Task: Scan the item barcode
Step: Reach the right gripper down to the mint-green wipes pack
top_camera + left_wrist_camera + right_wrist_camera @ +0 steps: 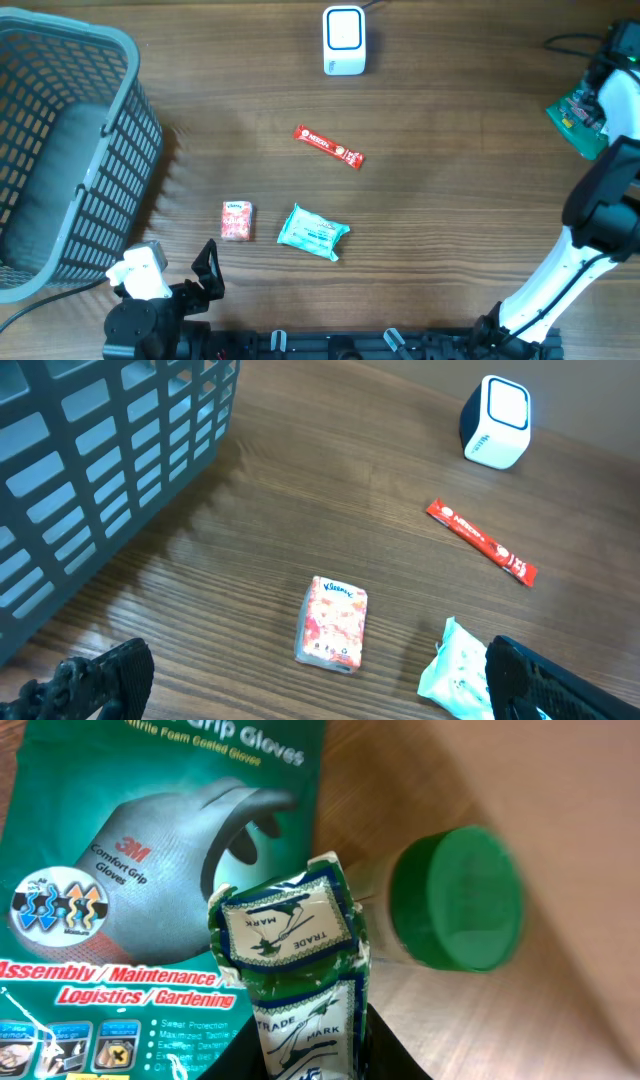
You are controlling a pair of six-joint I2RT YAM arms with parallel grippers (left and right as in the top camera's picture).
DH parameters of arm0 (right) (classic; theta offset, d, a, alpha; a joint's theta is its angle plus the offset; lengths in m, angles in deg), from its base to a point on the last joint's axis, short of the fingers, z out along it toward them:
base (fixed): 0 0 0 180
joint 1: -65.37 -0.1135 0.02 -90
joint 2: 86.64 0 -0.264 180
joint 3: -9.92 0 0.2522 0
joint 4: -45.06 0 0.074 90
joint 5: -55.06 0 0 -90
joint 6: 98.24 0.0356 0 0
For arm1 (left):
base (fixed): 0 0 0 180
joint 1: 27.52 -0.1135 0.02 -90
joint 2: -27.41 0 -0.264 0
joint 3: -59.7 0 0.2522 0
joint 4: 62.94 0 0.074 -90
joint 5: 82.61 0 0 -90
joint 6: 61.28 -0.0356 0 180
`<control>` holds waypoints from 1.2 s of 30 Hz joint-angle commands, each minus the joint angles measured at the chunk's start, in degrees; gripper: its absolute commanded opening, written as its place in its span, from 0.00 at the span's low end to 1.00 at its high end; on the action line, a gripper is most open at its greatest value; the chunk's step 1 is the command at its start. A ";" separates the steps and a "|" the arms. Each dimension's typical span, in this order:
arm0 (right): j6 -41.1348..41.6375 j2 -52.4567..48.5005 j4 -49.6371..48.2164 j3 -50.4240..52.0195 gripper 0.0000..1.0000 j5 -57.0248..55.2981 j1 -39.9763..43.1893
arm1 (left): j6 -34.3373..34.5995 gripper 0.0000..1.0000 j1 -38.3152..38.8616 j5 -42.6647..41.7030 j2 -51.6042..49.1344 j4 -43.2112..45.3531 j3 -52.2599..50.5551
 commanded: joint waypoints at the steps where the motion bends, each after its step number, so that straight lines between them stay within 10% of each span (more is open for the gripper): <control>1: 2.71 0.96 0.46 -0.55 0.53 10.97 0.74 | -0.79 1.00 0.26 0.79 0.15 0.13 -0.28; 3: 8.33 2.19 2.89 -3.48 1.00 10.97 0.24 | -0.79 1.00 0.26 0.79 0.15 0.13 -0.28; 8: 22.58 9.11 18.60 -14.25 1.00 17.51 -2.82 | -0.79 1.00 0.26 0.79 0.15 0.13 -0.28; 12: 27.36 14.29 27.98 -14.40 1.00 45.35 -8.15 | -0.81 1.00 0.26 0.79 0.15 0.13 -0.28; 18: 11.58 14.05 30.58 -5.09 1.00 56.02 -29.70 | -0.81 1.00 0.26 0.79 0.15 0.13 -0.28; 26: 11.06 14.05 23.78 11.91 0.98 44.46 -55.78 | -0.81 1.00 0.26 0.79 0.15 0.13 -0.28; 36: -10.40 14.05 16.81 20.35 1.00 53.18 -65.88 | -0.79 1.00 0.26 0.79 0.15 0.13 -0.28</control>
